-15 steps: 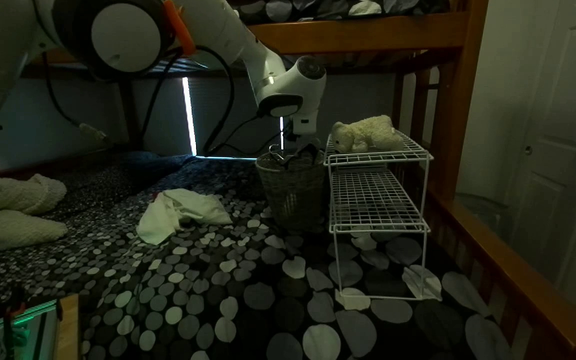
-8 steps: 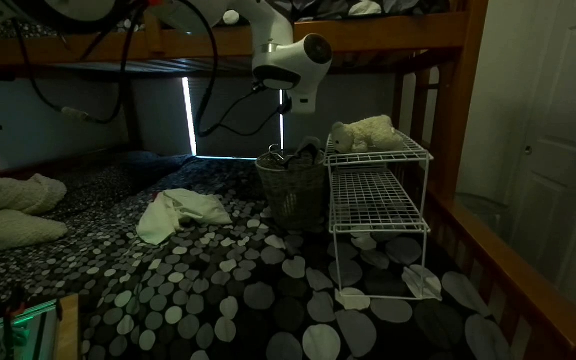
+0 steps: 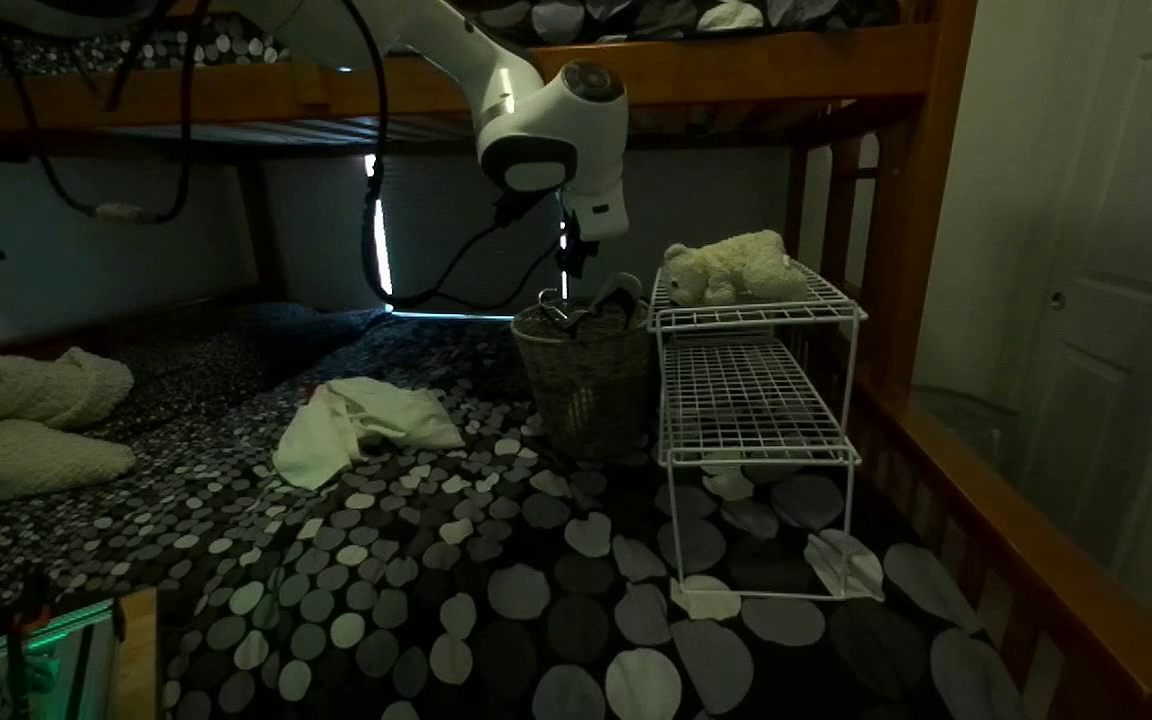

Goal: Place the clothes hangers on top of the rack

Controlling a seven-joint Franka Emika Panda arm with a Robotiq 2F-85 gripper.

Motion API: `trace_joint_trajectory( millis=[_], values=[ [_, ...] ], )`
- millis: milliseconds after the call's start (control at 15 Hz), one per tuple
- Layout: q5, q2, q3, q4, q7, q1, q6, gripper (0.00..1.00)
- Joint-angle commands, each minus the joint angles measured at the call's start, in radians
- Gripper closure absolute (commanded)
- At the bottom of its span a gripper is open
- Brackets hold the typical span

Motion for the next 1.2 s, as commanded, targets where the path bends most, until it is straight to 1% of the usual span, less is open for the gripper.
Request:
trace_joint_trajectory(
  millis=[0,67,133,200,333,400,467,533,600,667,733,800,933,1000,1067,1133],
  values=[
    [-0.159,-0.048,-0.098,-0.111,0.072,0.094,0.133,0.13],
    [-0.190,-0.057,-0.109,-0.128,0.072,0.107,0.195,0.06],
    [-0.128,-0.008,-0.075,-0.056,0.041,0.077,0.127,0.22],
    [-0.154,-0.010,-0.082,-0.069,0.049,0.086,0.164,0.16],
    [-0.167,-0.019,-0.088,-0.081,0.051,0.092,0.185,0.00],
    [-0.169,-0.010,-0.089,-0.069,0.071,0.100,0.196,0.01],
    [-0.206,0.003,-0.106,-0.058,0.130,0.125,0.231,0.00],
    [-0.272,0.009,-0.136,-0.054,0.216,0.156,0.248,0.00],
    [-0.357,0.012,-0.166,-0.053,0.298,0.183,0.241,0.00],
    [-0.435,0.017,-0.261,-0.057,0.370,0.262,0.244,0.00],
    [-0.516,0.023,-0.329,-0.053,0.447,0.316,0.214,0.00],
    [-0.594,0.037,-0.382,-0.031,0.525,0.360,0.165,0.00],
    [-0.740,0.062,-0.483,0.014,0.683,0.448,0.106,0.00],
    [-0.834,0.062,-0.410,0.033,0.762,0.389,0.104,0.00],
    [-0.862,0.064,-0.399,0.052,0.790,0.390,0.098,0.00],
    [-0.886,0.069,-0.374,0.072,0.810,0.376,0.094,0.00]
  ],
)
